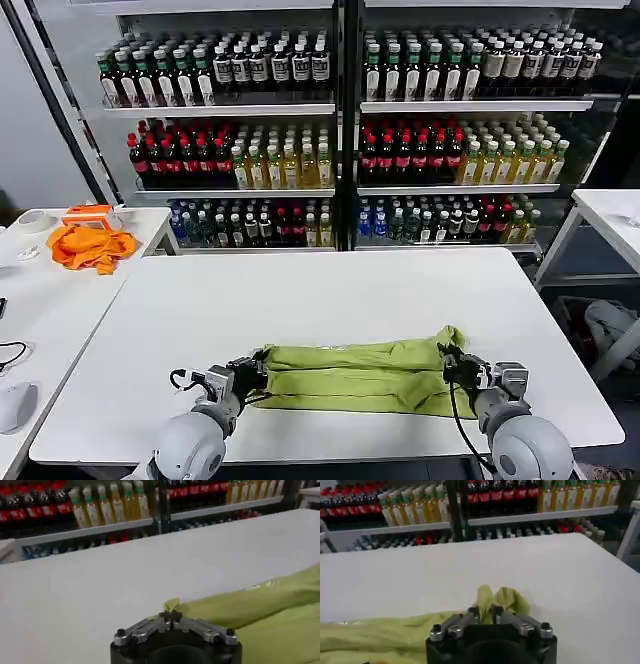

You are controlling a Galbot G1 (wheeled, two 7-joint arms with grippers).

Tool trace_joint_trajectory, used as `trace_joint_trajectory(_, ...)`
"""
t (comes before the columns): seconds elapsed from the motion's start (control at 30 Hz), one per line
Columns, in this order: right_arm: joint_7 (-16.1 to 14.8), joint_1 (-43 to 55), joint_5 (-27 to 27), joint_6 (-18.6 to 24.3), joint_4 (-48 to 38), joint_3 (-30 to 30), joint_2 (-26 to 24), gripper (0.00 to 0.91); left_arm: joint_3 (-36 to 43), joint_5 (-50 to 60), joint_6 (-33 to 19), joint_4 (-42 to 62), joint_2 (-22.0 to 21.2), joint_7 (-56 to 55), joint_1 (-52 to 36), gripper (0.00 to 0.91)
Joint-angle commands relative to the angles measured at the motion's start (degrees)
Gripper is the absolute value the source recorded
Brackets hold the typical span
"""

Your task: Fold and organize the clothes.

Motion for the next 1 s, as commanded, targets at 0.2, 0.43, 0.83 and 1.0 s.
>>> trace_joint_trajectory(0.2, -1.48, -5.67, -4.21, 0.1, 4.1, 2.59, 3.2, 0.907, -1.63, 3.96, -3.82, -5.92, -3.64, -6.32, 6.18, 0.907)
trace_joint_trajectory(0.43, -1.9, -7.71, -6.0, 0.33, 5.19, 3.66, 4.4, 0.907, -2.26, 3.95, -4.15, -9.14, -7.27, -8.43, 10.52, 0.907)
trace_joint_trajectory(0.83, -2.89, -9.33, -8.32, 0.81, 5.78, 4.3, 3.76, 0.907, -0.68, 5.92, -6.06, -2.01, -13.26, -10.57, 10.74, 0.907)
trace_joint_trajectory(1.0, -2.98, -9.74, -8.47, 1.01, 5.7, 4.27, 3.71, 0.907, -1.06, 5.77, -6.03, 0.37, -13.78, -10.77, 8.67, 0.484)
